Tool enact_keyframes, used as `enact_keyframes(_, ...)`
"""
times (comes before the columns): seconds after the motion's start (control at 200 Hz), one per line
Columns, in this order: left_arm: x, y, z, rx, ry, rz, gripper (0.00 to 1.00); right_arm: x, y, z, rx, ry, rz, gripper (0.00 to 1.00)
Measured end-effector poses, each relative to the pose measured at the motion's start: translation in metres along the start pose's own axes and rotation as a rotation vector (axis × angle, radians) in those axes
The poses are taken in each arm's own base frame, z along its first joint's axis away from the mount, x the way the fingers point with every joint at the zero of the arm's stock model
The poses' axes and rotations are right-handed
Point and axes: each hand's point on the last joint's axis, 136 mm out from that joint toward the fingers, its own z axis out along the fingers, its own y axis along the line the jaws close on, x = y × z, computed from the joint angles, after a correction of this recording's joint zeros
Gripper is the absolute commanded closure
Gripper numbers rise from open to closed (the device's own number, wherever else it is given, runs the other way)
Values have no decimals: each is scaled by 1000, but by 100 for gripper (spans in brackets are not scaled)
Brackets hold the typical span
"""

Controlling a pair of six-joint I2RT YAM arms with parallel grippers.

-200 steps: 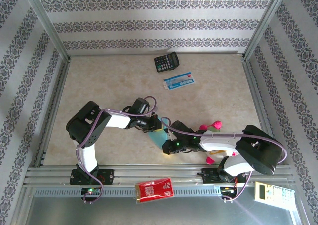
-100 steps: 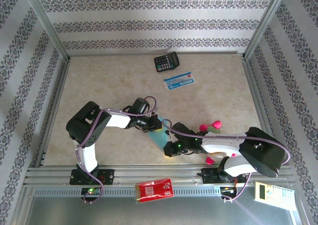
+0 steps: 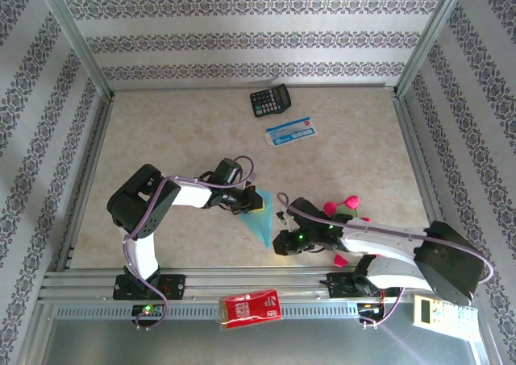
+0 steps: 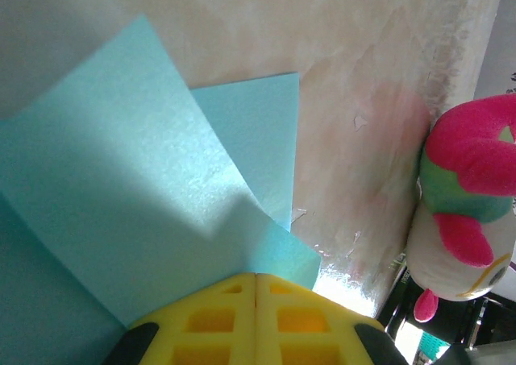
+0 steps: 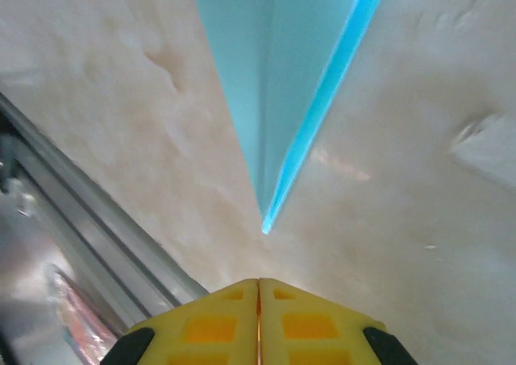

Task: Fold a paper plane with a square sheet of paper (pick it up from the middle)
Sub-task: Fourth fold the wing at the center of the table, then turn over the paper at the center of the table.

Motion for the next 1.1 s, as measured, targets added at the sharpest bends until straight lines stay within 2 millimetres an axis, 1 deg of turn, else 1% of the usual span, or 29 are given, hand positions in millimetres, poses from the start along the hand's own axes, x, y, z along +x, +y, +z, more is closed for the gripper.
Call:
enact_keyframes(0.06,0,0,0,0,-1,0,100,-10,4,-6,-18,-44,1,90)
enact_keyframes(0.135,0,0,0,0,-1,-1,100,-16,5,-7,-19,-65,2,89)
enact_keyframes(0.255,0,0,0,0,-1,-1,100,-25,3,-3,9,-77,26,82)
enact_keyframes(0.32,0,0,0,0,0,-1,100,-30,0,1,27,-90,42,77)
enact_keyframes(0.425,0,0,0,0,-1,-1,100,-35,-6,4,55,-113,62,73)
enact_keyframes(0.6,-1,-1,-1,2,-2,-5,87,-45,-11,7,75,-150,88,72)
enact_keyframes(0.674,-2,-2,-2,2,-11,-12,85,-52,-11,5,69,-177,96,72)
enact_keyframes(0.759,-5,-4,-6,-6,-29,-21,76,-60,-12,0,71,-214,108,70)
enact_keyframes(0.839,-8,-10,-14,-5,-49,-28,69,-67,-11,-6,68,-253,113,69)
enact_keyframes(0.909,-14,-22,-26,12,-81,-13,65,-70,-11,-8,69,-269,115,68)
enact_keyframes(1.024,-29,-43,-54,56,-160,15,63,-73,-12,-6,86,-279,117,66)
enact_keyframes(1.099,-40,-45,-73,71,-215,11,62,-76,-10,-2,95,-277,111,65)
